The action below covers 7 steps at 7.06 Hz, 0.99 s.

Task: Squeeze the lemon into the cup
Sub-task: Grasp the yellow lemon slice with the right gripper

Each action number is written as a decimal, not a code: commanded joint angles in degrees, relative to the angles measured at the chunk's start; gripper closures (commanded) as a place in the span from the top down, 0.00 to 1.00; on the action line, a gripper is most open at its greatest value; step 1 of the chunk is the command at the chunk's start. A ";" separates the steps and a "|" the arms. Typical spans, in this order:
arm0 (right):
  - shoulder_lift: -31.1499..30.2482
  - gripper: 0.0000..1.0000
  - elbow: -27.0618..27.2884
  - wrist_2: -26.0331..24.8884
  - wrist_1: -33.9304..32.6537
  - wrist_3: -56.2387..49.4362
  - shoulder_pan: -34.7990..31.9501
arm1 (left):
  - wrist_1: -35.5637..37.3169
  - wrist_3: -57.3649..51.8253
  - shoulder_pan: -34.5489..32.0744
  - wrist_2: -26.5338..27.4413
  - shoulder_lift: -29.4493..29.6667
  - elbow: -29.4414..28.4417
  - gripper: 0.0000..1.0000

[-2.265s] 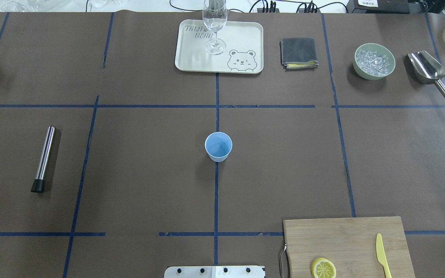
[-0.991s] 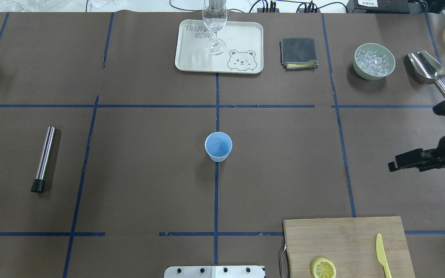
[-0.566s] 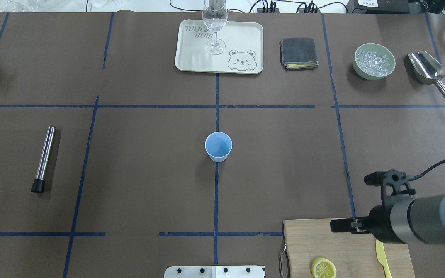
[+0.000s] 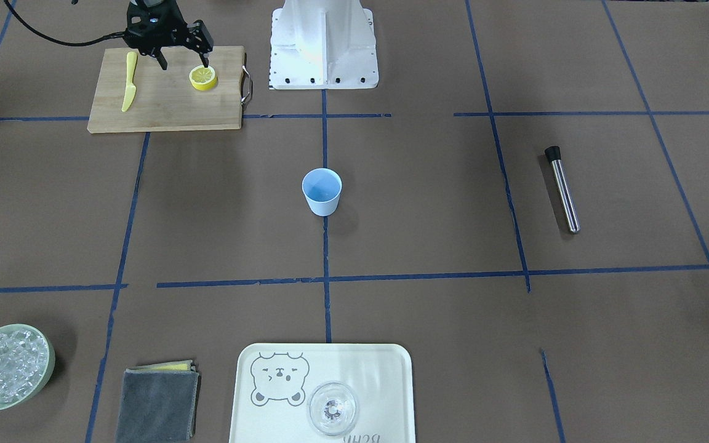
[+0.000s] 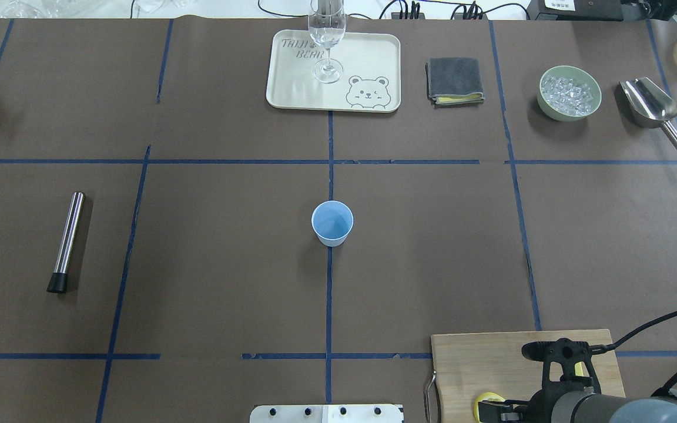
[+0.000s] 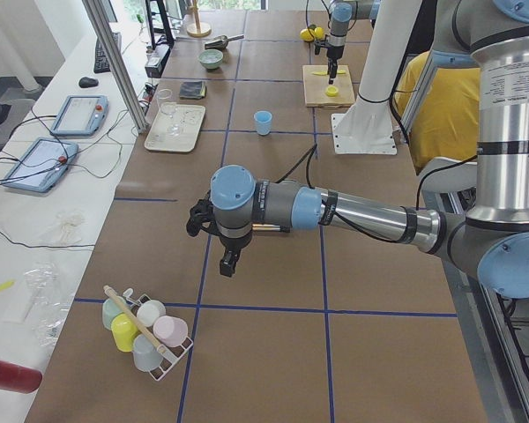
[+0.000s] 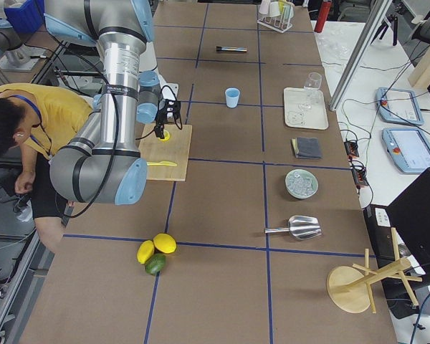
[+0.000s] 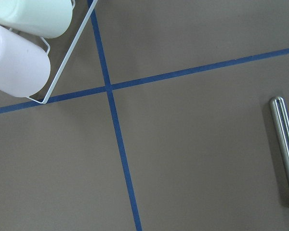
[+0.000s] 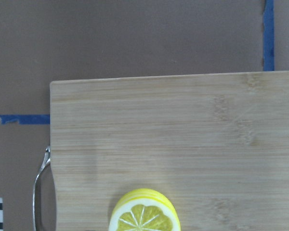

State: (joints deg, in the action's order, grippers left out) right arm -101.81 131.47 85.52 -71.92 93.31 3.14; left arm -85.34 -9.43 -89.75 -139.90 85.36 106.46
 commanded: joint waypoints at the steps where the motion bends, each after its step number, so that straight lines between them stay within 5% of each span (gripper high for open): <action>1: 5.02 0.99 -4.89 -0.88 -0.86 1.17 0.99 | 0.00 -0.15 -0.07 0.07 -0.01 0.06 1.00; 5: 5.14 0.96 -5.44 -0.79 -1.65 1.17 0.29 | 0.00 0.11 -0.07 -0.02 -0.01 0.33 1.00; 7: 5.22 0.81 -5.61 -0.88 -1.74 1.17 0.37 | 0.00 0.11 -0.07 -0.02 -0.01 0.33 1.00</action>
State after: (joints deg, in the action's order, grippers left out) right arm -96.62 125.95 84.71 -73.60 94.48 3.54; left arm -85.34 -9.33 -89.82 -139.91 85.34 106.78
